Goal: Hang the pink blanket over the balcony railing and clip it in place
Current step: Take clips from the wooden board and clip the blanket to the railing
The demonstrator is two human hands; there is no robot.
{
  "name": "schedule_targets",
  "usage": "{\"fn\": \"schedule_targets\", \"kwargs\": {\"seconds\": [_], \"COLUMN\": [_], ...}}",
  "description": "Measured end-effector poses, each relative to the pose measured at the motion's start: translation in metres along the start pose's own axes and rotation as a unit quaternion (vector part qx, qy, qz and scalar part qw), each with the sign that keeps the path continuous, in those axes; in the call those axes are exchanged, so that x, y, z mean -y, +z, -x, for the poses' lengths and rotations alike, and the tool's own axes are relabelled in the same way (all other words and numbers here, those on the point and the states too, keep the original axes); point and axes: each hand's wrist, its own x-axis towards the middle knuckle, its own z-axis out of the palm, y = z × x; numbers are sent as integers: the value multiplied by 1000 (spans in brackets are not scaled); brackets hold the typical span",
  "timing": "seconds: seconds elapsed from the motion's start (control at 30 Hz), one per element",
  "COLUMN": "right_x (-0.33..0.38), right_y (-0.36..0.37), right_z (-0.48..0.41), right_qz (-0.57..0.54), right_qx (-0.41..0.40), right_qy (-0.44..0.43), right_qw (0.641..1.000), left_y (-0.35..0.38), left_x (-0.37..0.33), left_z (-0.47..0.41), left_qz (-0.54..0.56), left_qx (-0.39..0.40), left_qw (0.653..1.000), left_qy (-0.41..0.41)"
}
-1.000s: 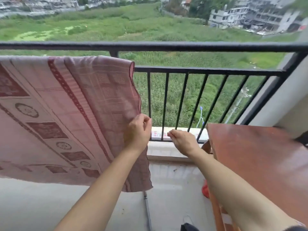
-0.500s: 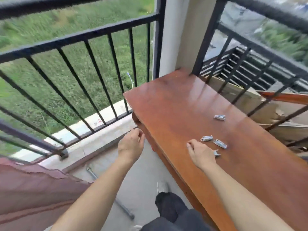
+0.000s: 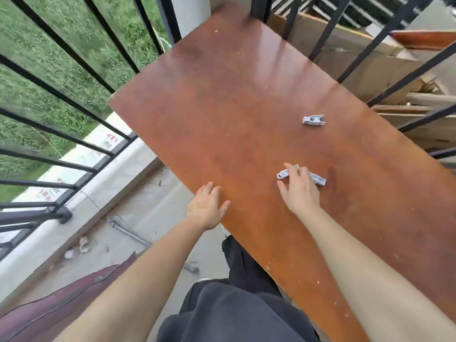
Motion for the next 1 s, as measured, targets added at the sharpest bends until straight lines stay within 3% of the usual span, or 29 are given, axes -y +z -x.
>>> {"fn": "schedule_targets", "kwargs": {"seconds": [0.27, 0.37, 0.43, 0.5, 0.57, 0.67, 0.9, 1.0], "right_x": [27, 68, 104, 144, 182, 235, 327, 352], "right_y": [19, 9, 1, -6, -12, -20, -15, -5], "right_z": [-33, -35, -29, -15, 6, 45, 138, 173], "right_qz": [-55, -148, -278, -440, -533, -572, -561, -537], "right_qx": [31, 54, 89, 169, 247, 331, 435, 466], "right_qy": [-49, -28, 19, 59, 63, 25, -86, -108], "right_qw": [997, 987, 956, 880, 807, 750, 699, 695], "left_y": [-5, -25, -44, -63, -82, -107, -115, -107], "left_x": [30, 43, 54, 67, 81, 103, 160, 188], "left_z": [-2, 9, 22, 40, 65, 113, 225, 267], "left_qz": [35, 118, 196, 298, 401, 522, 615, 638], "left_qx": [63, 26, -19, -68, -115, -163, -302, -364], "left_qw": [997, 989, 972, 940, 896, 827, 725, 676], "left_qy": [-23, -82, -127, -149, -149, -131, -71, -63]}}
